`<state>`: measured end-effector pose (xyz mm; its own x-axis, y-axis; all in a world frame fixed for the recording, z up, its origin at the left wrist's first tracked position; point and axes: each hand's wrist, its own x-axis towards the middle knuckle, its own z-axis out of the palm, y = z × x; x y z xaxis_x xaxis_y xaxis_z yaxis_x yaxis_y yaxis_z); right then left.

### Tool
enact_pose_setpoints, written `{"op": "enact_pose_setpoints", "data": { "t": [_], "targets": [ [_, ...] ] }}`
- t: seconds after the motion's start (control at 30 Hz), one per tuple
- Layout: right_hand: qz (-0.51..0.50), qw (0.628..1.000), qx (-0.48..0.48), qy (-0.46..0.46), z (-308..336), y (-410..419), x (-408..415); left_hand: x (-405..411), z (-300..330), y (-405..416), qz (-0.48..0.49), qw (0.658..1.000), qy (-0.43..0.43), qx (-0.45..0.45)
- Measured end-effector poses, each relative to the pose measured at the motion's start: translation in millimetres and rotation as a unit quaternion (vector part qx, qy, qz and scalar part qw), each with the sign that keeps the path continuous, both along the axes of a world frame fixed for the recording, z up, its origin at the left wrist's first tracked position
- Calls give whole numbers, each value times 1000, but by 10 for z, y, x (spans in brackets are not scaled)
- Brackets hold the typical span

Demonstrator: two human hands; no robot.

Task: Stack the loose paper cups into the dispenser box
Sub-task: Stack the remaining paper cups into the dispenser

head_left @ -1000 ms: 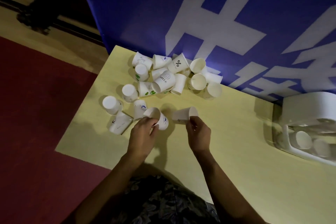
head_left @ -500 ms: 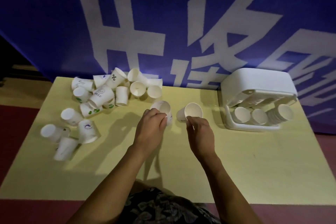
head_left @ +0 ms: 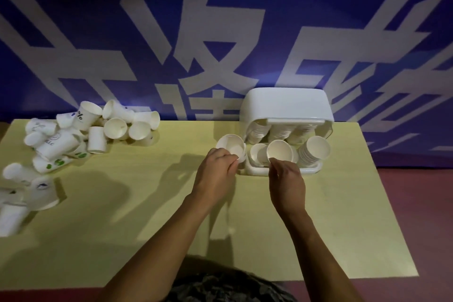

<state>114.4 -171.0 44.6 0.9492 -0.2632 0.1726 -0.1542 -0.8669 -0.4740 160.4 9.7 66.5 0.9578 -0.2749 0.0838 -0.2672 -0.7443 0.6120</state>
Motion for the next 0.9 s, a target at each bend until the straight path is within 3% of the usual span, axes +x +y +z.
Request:
{"op": "enact_pose_setpoints", "data": {
  "t": [0.27,0.47,0.57,0.7,0.9],
  "targets": [
    [8,998,-17,66,-226,-628,216,341,-239,-786,-99,988,14,119],
    [43,990,-47,123,-441,-779,400,546,-507,-1057,-138,945,73,288],
    [65,984,-76,145,-548,-817,472,594,-616,-1119,-168,929,92,317],
    [79,980,-87,159,-631,-840,533,630,-808,-1134,-153,940,103,286],
    [81,988,-65,116,-512,-671,580,551,-650,-883,-69,991,74,86]
  ]
}}
